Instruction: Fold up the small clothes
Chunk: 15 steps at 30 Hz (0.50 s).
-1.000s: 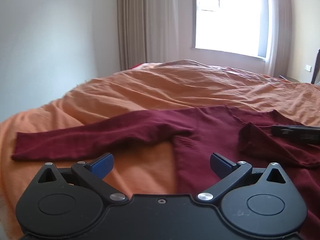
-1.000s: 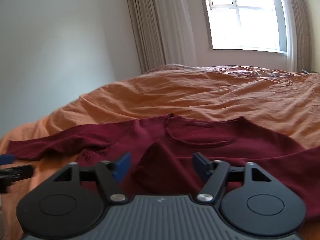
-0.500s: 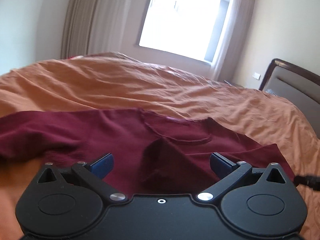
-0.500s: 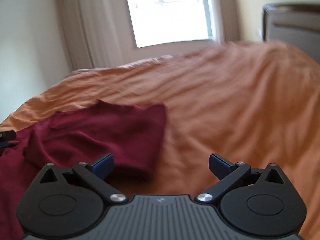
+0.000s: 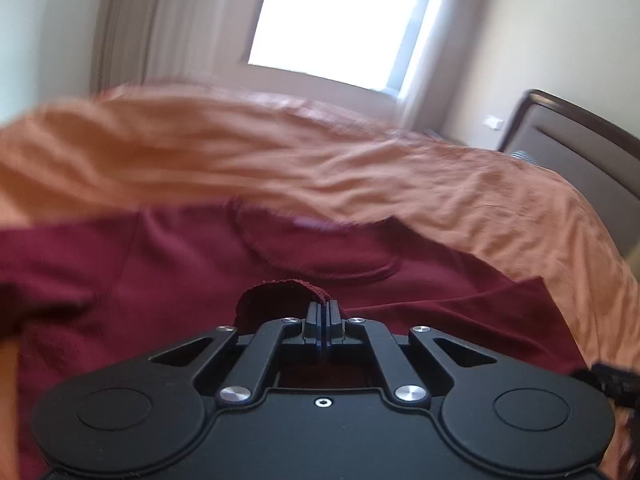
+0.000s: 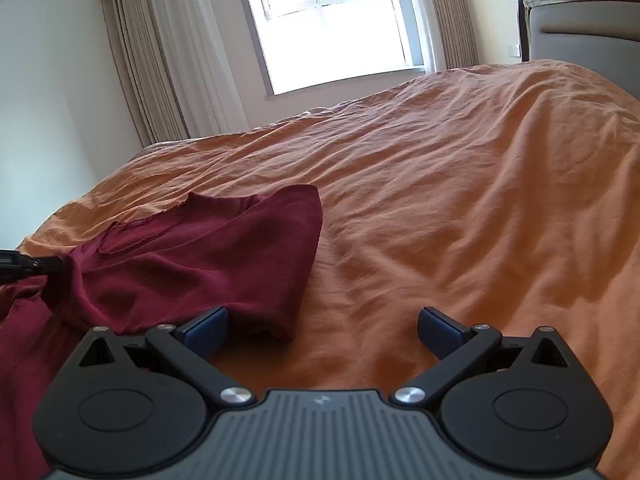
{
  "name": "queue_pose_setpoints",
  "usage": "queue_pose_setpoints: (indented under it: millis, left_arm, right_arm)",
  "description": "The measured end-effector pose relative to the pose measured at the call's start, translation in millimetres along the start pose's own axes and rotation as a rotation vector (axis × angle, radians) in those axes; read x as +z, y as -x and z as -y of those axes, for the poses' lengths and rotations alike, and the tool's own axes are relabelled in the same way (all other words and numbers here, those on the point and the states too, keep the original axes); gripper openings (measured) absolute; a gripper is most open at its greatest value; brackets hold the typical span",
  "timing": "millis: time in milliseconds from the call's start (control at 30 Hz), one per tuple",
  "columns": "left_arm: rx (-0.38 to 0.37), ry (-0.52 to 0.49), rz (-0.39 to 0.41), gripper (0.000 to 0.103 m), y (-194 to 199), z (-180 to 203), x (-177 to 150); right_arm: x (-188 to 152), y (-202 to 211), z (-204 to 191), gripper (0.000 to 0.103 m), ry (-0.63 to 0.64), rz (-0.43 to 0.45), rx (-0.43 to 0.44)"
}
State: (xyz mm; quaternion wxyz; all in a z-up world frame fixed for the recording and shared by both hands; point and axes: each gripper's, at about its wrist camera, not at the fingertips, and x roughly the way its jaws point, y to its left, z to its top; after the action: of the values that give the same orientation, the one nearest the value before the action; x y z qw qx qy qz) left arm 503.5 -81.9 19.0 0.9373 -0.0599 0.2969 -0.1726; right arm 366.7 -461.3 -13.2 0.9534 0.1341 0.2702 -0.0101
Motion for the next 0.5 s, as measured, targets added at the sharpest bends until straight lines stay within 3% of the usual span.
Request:
queue_pose_setpoints:
  millis: [100, 333, 500]
  left_arm:
    - [-0.002, 0.000, 0.030, 0.000, 17.8, -2.4, -0.2]
    - [0.043, -0.008, -0.061, 0.000, 25.4, -32.2, -27.5]
    - [0.065, -0.014, -0.083, 0.000, 23.7, -39.7, -42.0]
  right_arm:
    - [0.2, 4.4, -2.3, 0.103, 0.001, 0.009, 0.006]
    - [4.0, 10.2, -10.0, 0.103, 0.020, 0.022, 0.015]
    - [14.9, 4.3, -15.2, 0.103, 0.015, 0.033, -0.028]
